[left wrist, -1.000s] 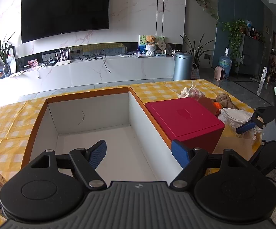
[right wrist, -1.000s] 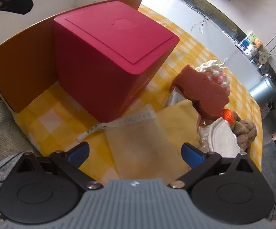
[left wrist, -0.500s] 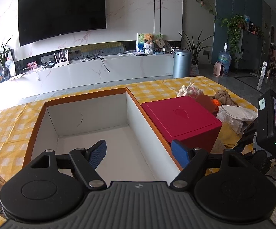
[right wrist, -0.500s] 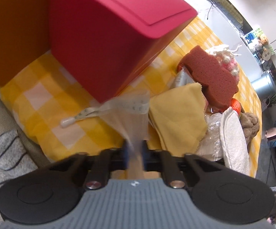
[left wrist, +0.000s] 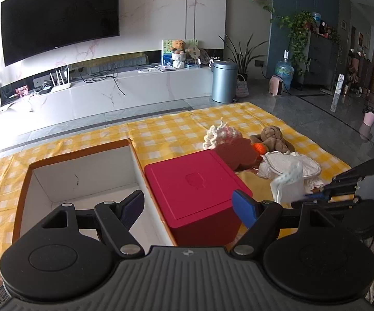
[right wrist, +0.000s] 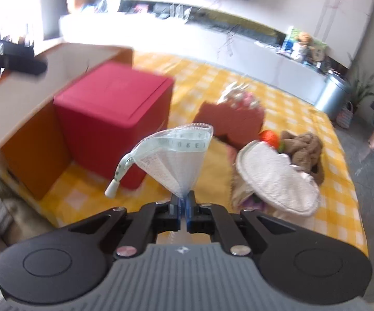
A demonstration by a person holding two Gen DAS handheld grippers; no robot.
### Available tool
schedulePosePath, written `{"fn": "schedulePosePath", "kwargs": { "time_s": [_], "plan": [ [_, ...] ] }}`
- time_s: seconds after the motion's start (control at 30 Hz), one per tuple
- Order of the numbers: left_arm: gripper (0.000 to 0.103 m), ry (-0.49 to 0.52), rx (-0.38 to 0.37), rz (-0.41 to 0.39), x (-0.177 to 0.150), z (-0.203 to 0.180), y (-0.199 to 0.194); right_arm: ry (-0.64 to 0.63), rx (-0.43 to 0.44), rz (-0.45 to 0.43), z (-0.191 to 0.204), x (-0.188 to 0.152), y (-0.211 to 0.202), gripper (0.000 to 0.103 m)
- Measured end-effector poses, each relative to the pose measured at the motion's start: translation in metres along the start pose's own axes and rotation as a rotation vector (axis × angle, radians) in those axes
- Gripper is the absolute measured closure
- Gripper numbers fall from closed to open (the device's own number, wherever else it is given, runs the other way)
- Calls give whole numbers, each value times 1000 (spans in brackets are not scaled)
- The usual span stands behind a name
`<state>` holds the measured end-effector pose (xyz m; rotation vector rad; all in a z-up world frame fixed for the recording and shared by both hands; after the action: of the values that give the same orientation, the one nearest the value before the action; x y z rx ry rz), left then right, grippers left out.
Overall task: Organize soft objects
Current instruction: 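Grasp the yellow cloth with the left gripper while the right gripper lifts the mesh bag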
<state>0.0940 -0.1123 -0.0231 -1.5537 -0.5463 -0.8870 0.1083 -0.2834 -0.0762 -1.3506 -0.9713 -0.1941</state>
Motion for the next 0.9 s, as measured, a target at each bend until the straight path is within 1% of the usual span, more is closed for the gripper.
{"fn": "schedulePosePath", "kwargs": {
  "time_s": [0.07, 0.13, 0.23, 0.27, 0.33, 0.37, 0.4, 0.5, 0.57, 0.63, 0.7, 0.77, 0.8, 0.83, 0.9],
  "plan": [
    [12, 25, -9, 31, 1, -10, 4, 106, -36, -83, -20, 9, -20, 102],
    [12, 70, -33, 65, 3, -23, 7, 210, -97, -150, -42, 15, -35, 102],
    [12, 126, -56, 108, 8, -38, 13, 376, -192, -207, -70, 14, -50, 102],
    [12, 139, -65, 120, 11, -42, 15, 439, -211, -223, -78, 14, -53, 102],
    [12, 154, -80, 138, 16, -51, 21, 566, -211, -268, -90, 15, -57, 102],
    [12, 155, -90, 140, 19, -56, 25, 594, -214, -278, -92, 15, -58, 102],
    [12, 155, -102, 135, 21, -61, 27, 611, -225, -279, -94, 14, -58, 102],
    [12, 154, -143, 135, 24, -77, 39, 665, -304, -259, -105, 11, -56, 102],
    [12, 140, -157, 160, 23, -86, 50, 682, -327, -250, -113, 11, -50, 102],
    [12, 138, -171, 197, 20, -95, 61, 662, -346, -236, -119, 10, -41, 102],
    [12, 180, -177, 252, 12, -107, 72, 657, -330, -229, -122, 3, -32, 102],
    [12, 237, -188, 273, 8, -118, 79, 693, -277, -229, -121, -7, -25, 102],
    [12, 249, -188, 276, 8, -121, 82, 691, -258, -233, -119, -10, -24, 102],
    [12, 246, -182, 278, 10, -123, 87, 679, -247, -233, -119, -12, -23, 102],
    [12, 233, -165, 296, 15, -125, 99, 667, -262, -224, -121, -16, -24, 102]
  ]
}}
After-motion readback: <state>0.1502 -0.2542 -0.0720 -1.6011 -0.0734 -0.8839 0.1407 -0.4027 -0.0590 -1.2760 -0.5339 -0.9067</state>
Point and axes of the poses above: each gripper's, at about its wrist camera, not at the fingertips, and y roughly the way its jaws point, z to its left, x to its top, the point moved 8 cm from there along y, roughly the way its jaws point, and after that the axes turned 1 degree about z, right-handed, at the moved point
